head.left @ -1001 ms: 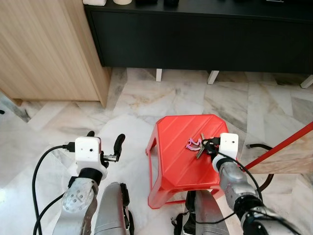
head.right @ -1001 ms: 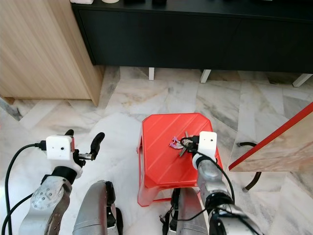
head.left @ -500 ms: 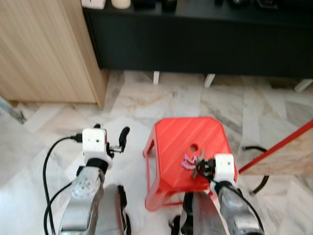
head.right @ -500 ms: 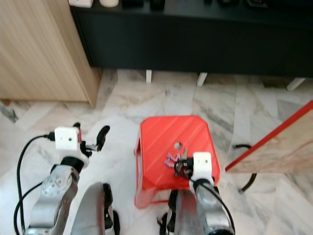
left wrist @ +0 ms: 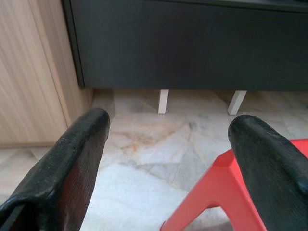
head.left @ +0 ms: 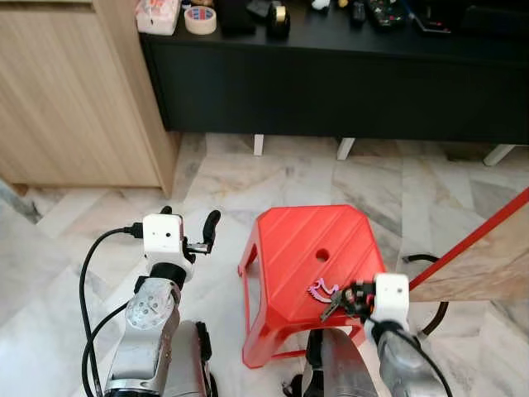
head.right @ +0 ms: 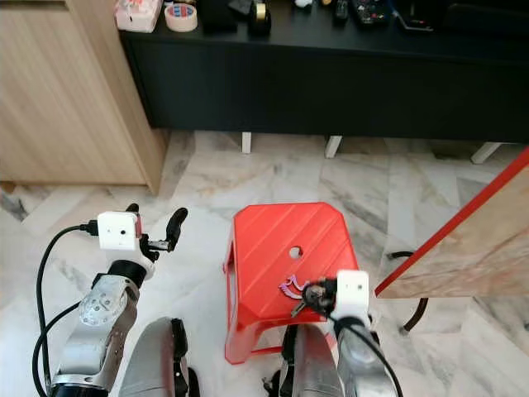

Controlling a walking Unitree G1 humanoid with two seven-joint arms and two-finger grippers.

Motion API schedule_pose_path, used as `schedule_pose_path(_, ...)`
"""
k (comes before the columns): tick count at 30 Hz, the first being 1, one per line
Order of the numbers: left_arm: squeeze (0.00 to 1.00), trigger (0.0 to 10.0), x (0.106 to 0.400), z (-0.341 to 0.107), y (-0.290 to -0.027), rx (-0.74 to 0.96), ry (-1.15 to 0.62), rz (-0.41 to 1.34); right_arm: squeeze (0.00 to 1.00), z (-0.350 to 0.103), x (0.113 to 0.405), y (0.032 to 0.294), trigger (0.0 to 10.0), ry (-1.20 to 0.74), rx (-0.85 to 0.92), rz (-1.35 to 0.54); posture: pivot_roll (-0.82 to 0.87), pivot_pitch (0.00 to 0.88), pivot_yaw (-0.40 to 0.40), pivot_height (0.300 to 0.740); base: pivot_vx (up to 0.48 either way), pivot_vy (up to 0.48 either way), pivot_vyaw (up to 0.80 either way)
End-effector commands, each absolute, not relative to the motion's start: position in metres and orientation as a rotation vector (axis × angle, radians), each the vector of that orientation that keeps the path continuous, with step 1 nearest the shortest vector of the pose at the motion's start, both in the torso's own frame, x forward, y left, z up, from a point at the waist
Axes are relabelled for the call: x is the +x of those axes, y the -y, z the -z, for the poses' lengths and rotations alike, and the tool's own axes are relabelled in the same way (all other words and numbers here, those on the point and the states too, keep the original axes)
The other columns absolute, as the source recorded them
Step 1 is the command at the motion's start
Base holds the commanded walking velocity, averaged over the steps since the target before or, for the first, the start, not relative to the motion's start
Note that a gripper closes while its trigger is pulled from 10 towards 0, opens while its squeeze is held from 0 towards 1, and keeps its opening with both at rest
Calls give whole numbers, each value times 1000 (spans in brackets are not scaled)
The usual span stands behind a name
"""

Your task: Hang keys on a hook

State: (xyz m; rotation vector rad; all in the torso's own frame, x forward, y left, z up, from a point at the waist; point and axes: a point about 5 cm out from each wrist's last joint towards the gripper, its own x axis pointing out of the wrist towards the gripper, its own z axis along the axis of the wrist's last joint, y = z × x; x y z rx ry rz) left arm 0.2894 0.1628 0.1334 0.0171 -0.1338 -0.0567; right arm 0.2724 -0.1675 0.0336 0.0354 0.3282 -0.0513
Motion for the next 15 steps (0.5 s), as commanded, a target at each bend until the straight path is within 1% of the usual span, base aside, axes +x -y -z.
schedule_pose_path(1,0,10000,290,-132,-161,20,134,60,0,-36,274,171,10000,-313,44,69,67,113,-103,593,0,0,0)
schedule_pose_path(5,0,10000,289,-131,-160,21,137,60,0,-35,277,172,10000,-324,28,64,74,115,-102,593,0,0,0)
schedule_pose_path(8,0,10000,289,-130,-162,23,139,58,0,-41,278,169,10000,-285,50,24,75,115,-100,593,0,0,0)
schedule_pose_path(12,0,10000,289,-128,-164,27,133,57,0,-42,267,166,10000,-271,8,-61,68,115,-101,593,0,0,0)
schedule_pose_path(15,0,10000,290,-127,-163,27,131,58,0,-40,254,172,10000,-289,-47,-82,59,114,-101,593,0,0,0)
